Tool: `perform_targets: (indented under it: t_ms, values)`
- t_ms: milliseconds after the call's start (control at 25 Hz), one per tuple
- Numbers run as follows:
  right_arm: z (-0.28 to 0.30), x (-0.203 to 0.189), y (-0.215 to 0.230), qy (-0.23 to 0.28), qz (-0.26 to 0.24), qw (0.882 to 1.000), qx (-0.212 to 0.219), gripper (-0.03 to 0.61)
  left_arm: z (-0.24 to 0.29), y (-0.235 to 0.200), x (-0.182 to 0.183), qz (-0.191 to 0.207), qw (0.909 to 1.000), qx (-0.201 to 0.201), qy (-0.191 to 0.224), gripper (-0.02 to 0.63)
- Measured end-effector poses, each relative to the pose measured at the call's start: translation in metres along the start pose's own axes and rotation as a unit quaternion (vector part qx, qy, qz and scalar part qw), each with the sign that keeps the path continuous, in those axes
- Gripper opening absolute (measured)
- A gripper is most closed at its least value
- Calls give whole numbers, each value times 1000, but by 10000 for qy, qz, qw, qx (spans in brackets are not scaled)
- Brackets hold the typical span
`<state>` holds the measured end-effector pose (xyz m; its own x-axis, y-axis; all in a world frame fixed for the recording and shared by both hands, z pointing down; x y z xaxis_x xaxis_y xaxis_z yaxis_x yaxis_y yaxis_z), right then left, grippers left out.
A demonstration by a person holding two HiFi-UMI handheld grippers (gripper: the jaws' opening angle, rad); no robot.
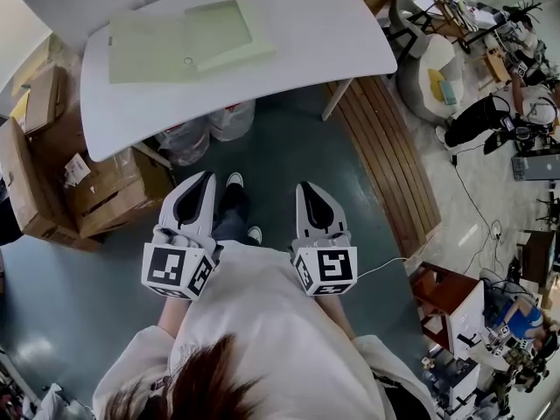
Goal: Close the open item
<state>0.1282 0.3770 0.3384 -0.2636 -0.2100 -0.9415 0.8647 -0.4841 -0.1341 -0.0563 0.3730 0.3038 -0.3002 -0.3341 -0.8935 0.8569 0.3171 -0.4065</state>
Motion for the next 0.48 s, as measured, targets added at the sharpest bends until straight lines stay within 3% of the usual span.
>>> perform_targets:
  t_ms: [480]
  values:
    - [121,52,39,58,-71,9999,-117,11,98,-63,65,-35,9999,-103,97,9]
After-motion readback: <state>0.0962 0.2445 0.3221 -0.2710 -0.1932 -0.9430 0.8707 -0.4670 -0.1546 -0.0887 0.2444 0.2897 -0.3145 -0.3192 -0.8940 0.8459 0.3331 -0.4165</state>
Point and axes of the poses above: the fingertips, and each gripper's own axes: z forward along the fingers, y to its right, x out of its top, the point moved 3 cm from there along -z, backward along the fingers, and after that the axes turned 12 degrees about -z, right-handed, at the moved point
